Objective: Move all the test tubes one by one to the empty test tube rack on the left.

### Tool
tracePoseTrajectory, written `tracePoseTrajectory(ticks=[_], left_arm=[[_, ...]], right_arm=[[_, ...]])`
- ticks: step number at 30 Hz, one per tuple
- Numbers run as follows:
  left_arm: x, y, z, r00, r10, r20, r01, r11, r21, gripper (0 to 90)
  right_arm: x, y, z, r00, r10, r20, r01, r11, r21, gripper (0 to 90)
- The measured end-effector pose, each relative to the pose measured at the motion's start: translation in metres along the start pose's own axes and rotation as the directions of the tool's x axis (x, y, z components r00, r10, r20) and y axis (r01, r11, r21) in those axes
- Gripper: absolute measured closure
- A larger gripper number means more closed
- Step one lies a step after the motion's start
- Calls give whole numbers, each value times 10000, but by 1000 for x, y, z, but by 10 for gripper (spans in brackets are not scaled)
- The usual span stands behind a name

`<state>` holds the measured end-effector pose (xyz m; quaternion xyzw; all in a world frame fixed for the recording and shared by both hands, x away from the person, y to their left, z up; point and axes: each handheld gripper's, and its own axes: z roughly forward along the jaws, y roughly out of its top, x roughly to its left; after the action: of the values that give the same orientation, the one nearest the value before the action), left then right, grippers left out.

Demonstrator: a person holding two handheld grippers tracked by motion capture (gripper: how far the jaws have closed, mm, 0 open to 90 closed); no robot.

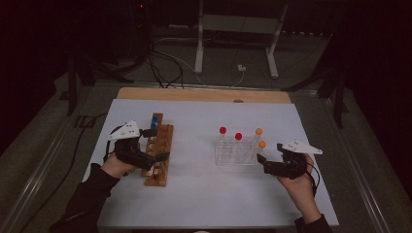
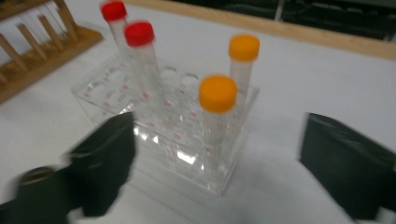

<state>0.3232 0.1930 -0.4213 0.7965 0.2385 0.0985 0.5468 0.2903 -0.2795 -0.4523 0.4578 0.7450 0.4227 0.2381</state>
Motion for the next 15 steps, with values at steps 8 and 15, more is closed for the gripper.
tracePoseTrajectory(ticks=[8,15], left_arm=[[0,0,1,10000,12,1,-12,10000,-1,15],[0,0,1,10000,50,-4,-50,10000,6,15]], right_arm=[[-4,-4,10,9992,-161,-363,177,9989,432,510],[-5,-2,18,9979,-182,-617,217,9981,578,662]])
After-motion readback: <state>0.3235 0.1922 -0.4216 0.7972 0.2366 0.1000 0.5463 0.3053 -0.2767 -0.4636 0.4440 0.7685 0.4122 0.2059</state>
